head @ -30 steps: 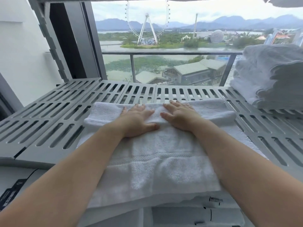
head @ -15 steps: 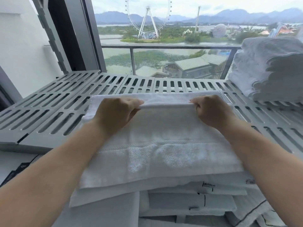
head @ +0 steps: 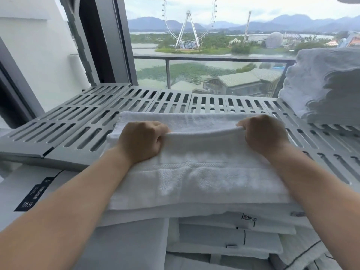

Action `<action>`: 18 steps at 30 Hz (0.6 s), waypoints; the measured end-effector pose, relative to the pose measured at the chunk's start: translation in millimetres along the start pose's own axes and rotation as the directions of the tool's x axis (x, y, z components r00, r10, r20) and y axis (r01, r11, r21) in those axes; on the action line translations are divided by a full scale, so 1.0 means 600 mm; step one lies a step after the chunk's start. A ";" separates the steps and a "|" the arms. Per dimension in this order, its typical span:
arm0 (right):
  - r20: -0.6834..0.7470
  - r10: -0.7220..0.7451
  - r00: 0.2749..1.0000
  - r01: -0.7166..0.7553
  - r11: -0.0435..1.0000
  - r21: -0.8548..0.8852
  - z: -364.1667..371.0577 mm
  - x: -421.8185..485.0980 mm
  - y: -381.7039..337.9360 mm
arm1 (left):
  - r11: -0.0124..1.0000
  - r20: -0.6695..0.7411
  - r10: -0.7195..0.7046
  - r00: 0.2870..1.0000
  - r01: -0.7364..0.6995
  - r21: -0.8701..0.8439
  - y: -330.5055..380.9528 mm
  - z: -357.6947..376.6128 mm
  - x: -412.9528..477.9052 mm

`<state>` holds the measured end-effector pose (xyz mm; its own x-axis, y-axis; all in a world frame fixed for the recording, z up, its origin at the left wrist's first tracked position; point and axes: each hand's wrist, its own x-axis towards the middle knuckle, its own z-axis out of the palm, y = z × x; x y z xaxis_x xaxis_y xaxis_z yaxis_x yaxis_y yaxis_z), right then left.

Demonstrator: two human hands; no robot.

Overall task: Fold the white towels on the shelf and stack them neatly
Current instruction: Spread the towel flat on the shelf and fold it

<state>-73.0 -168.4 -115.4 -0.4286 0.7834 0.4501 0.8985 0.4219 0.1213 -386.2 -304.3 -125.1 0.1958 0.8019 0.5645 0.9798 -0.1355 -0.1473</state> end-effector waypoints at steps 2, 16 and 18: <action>0.124 -0.033 0.992 0.029 0.999 0.029 0.001 -0.006 0.002 | 0.999 0.011 0.013 1.000 -0.013 -0.036 0.001 -0.002 -0.001; 0.516 0.121 0.848 -0.224 0.964 0.142 0.009 -0.052 0.014 | 0.728 0.687 -0.581 0.437 0.657 0.197 0.036 -0.041 0.023; 0.500 0.169 0.849 -0.264 0.957 0.125 0.000 -0.056 0.002 | 0.708 0.602 -0.668 0.438 0.623 0.332 0.060 -0.054 0.021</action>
<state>-57.3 -194.3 -130.3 -0.2598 0.9649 -0.0393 0.9606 0.2540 -0.1131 -347.4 -318.1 -97.0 -0.5936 0.7918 -0.1437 0.8019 0.5971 -0.0225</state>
